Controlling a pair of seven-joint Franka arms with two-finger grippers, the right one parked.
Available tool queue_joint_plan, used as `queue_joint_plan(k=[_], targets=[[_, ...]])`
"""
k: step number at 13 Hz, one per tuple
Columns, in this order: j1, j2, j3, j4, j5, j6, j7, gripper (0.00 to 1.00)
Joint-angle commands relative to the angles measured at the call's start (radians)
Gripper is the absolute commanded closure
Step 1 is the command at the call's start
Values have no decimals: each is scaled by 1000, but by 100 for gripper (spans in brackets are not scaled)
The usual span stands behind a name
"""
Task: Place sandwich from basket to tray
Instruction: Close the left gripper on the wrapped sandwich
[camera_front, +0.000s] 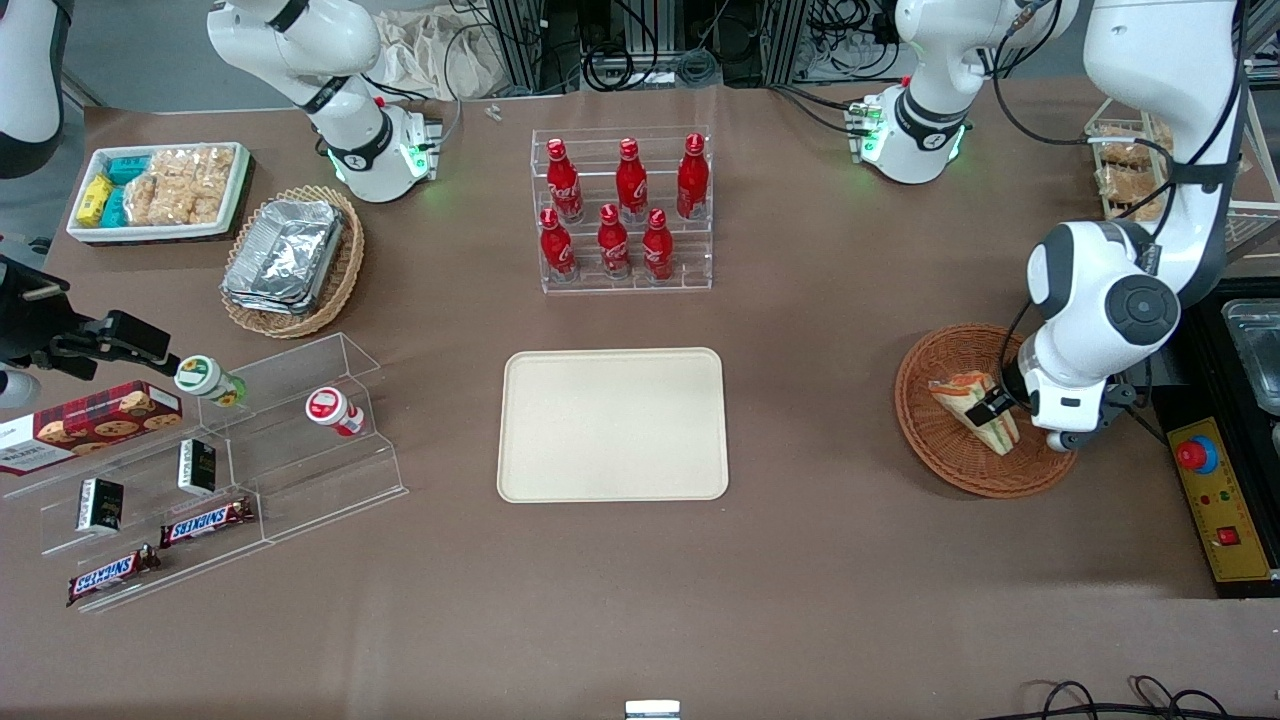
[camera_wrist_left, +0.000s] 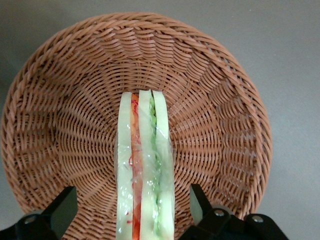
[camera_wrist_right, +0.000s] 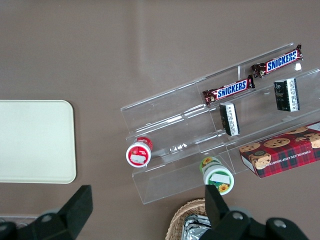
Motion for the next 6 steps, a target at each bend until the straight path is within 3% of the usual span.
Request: queue_joint_plan(k=[1, 4, 6], targets=[[0, 11, 2, -26, -11, 54, -33, 0], [0, 41, 2, -29, -11, 87, -37, 3], [-2, 45, 2, -29, -9, 88, -39, 22]])
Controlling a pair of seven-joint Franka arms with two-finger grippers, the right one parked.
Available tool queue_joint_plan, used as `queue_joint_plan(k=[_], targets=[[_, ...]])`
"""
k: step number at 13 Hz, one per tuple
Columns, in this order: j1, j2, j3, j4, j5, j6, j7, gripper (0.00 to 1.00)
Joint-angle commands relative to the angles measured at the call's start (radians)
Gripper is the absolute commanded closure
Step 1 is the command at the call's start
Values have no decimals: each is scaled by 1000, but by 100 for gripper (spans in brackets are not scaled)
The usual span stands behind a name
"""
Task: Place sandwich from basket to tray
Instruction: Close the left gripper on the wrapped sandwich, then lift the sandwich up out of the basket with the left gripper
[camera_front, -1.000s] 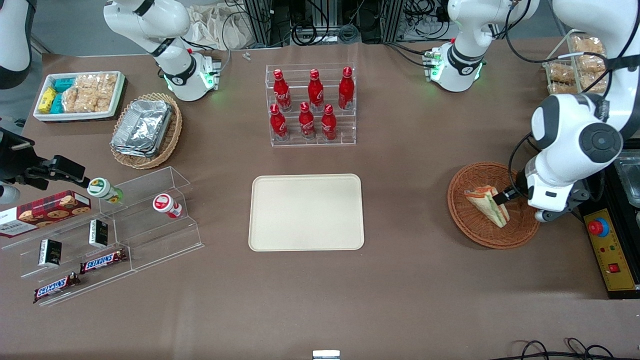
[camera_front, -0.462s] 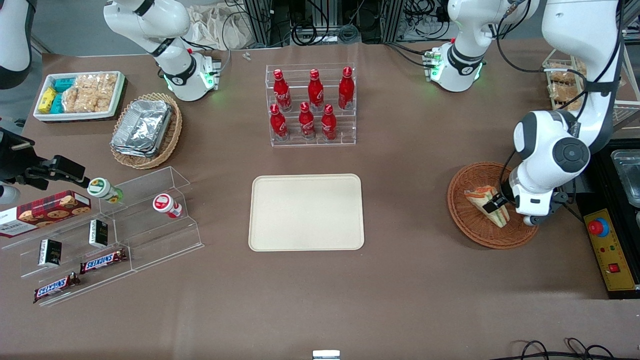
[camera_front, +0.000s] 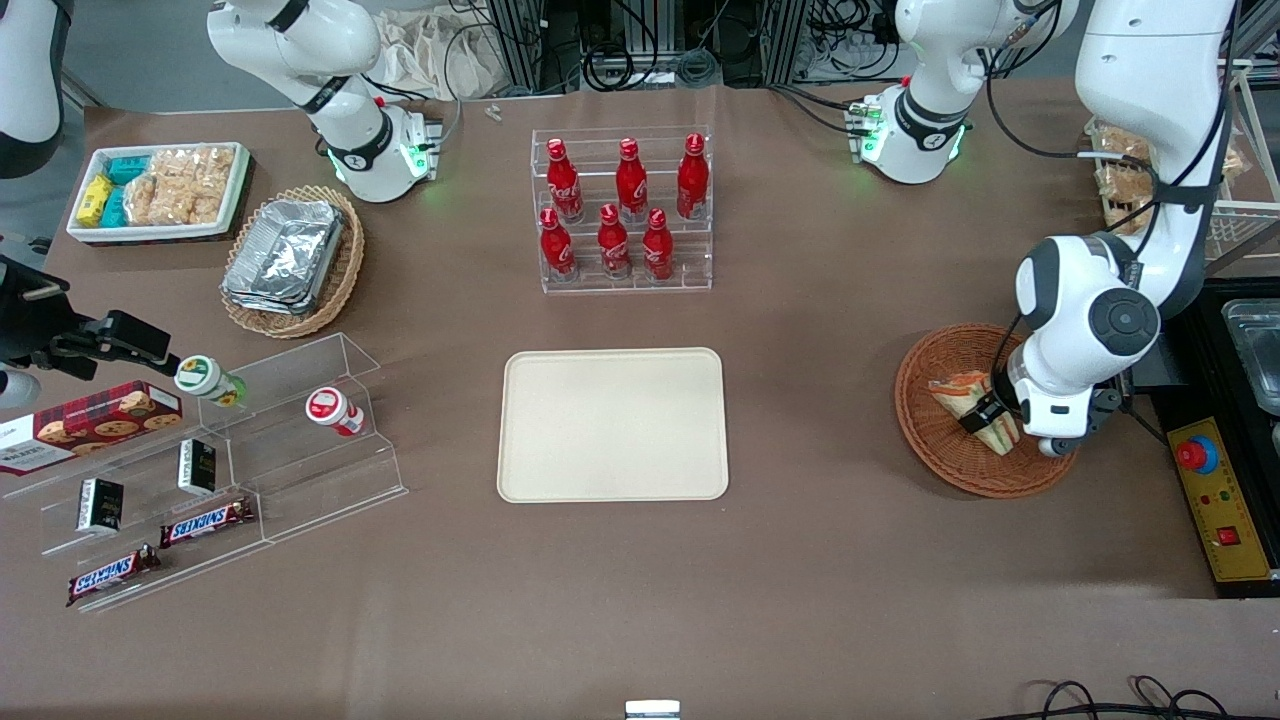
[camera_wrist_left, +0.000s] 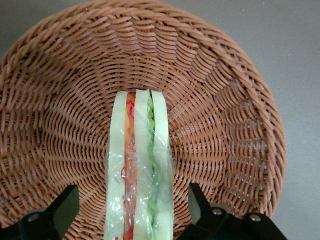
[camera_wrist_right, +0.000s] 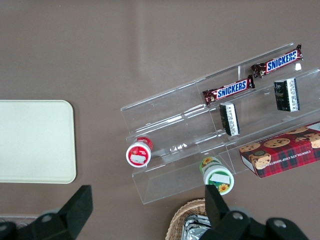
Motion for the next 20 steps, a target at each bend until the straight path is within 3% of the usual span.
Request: queue_joint_plan(k=[1, 4, 5, 10, 14, 18, 20], targets=[[-2, -5, 1, -20, -8, 31, -26, 39], [-11, -25, 1, -9, -9, 1, -63, 87], [-12, -42, 1, 6, -9, -26, -87, 94], [-12, -117, -6, 252, -15, -496, -80, 95], [-14, -115, -20, 533, -77, -842, -54, 95], [-14, -111, -48, 662, -110, -985, 179, 94], [-15, -109, -75, 664, -111, -994, 343, 87]])
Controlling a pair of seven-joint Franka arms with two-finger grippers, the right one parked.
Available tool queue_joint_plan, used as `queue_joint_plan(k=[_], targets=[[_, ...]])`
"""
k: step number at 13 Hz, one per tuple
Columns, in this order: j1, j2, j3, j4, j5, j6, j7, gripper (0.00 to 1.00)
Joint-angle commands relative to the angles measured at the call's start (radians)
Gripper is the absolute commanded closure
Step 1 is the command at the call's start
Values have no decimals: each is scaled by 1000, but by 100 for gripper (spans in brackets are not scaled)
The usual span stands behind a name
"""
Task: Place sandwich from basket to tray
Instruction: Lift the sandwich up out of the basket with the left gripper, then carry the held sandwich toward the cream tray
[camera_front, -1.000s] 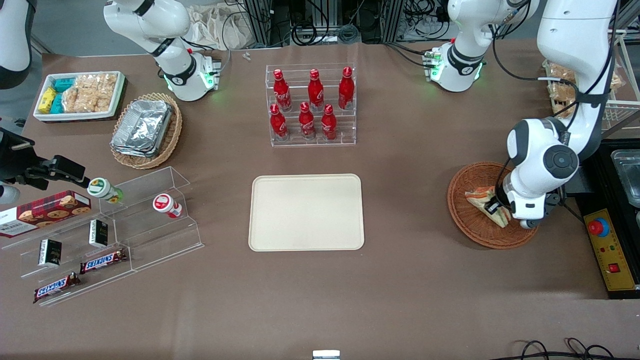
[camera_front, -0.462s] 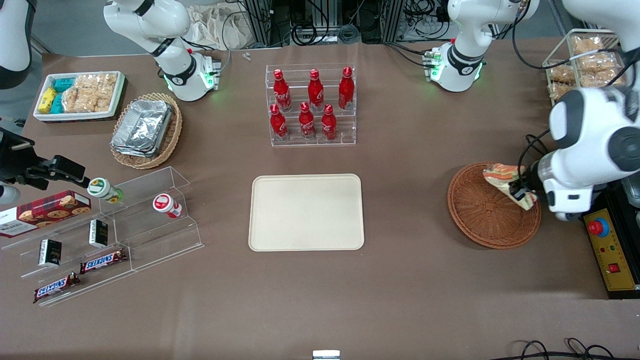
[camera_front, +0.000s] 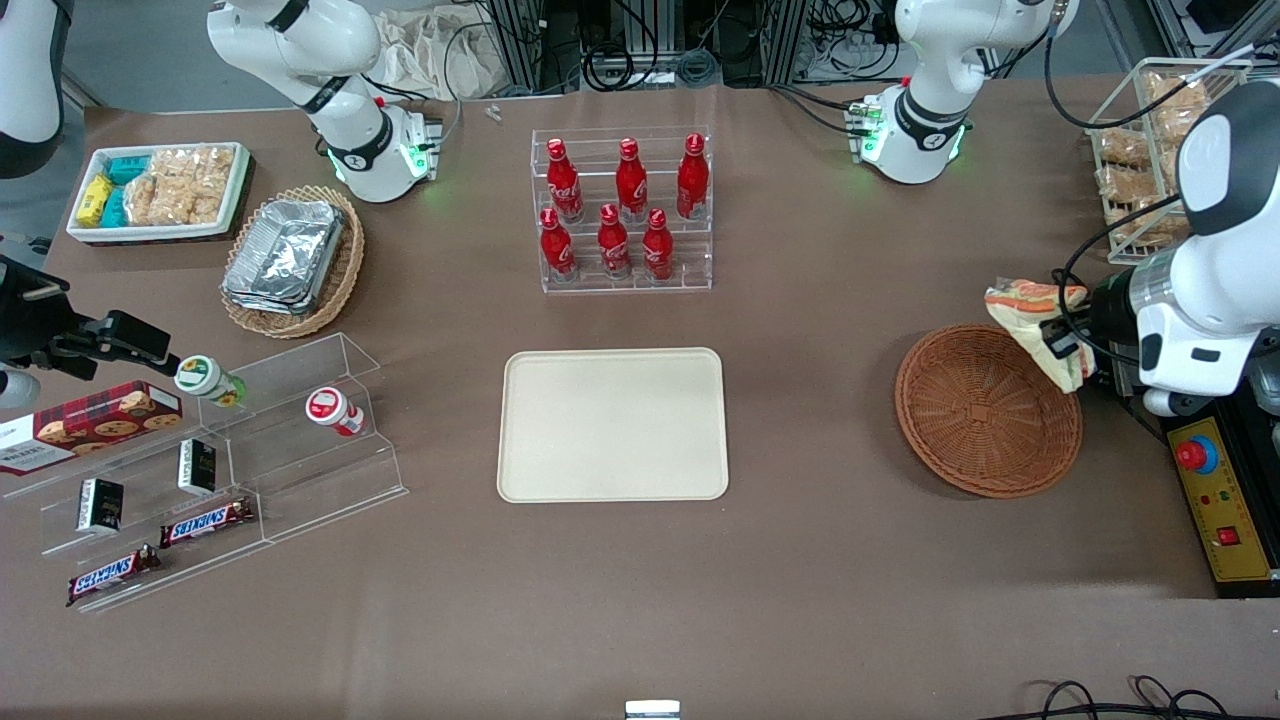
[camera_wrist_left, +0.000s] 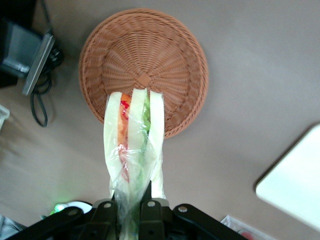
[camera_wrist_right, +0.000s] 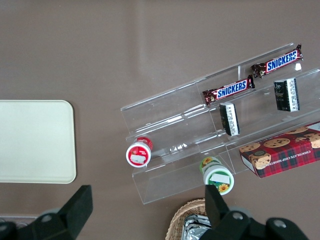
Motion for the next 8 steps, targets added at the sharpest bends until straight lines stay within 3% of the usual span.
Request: queue_joint_plan(k=[1, 4, 6, 8], targets=[[-4, 34, -55, 43, -13, -34, 135, 87], [-30, 63, -162, 52, 7, -25, 119, 88], [-117, 77, -184, 57, 10, -4, 77, 94], [-215, 120, -186, 57, 55, 47, 70, 91]])
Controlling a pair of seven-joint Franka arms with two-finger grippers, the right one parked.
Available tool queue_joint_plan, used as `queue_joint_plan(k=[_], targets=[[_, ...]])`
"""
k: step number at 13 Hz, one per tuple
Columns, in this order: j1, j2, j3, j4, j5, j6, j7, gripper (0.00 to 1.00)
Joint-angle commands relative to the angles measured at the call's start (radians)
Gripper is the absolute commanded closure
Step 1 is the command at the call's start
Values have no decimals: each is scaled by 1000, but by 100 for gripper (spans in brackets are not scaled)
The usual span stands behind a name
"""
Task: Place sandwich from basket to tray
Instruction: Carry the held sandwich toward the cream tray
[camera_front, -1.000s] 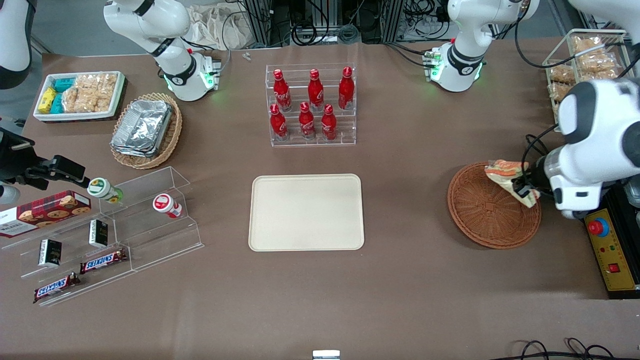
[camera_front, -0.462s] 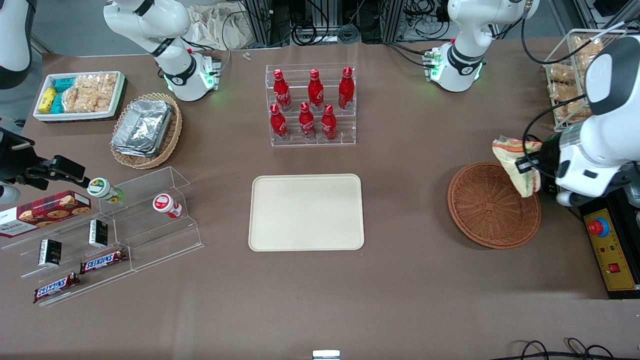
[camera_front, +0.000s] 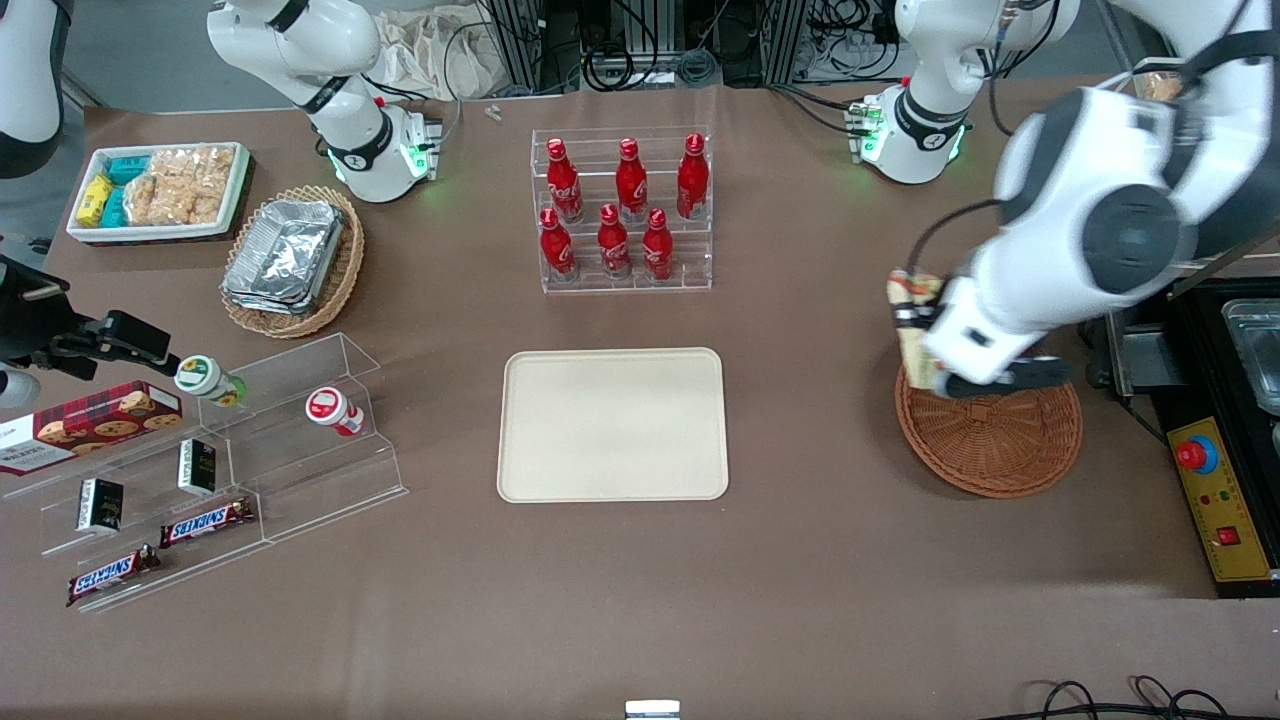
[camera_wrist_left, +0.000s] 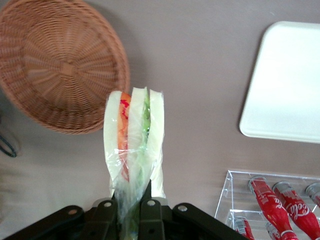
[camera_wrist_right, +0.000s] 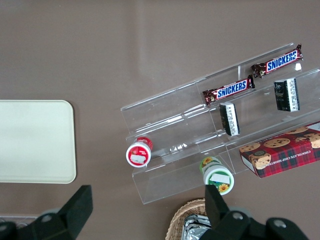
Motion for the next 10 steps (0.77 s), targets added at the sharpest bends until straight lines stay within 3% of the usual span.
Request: queue_joint_plan(k=[1, 3, 10], targets=[[-114, 81, 5, 41, 43, 55, -16, 87], [-162, 137, 4, 42, 40, 152, -16, 78], [-262, 335, 4, 39, 29, 439, -123, 79]])
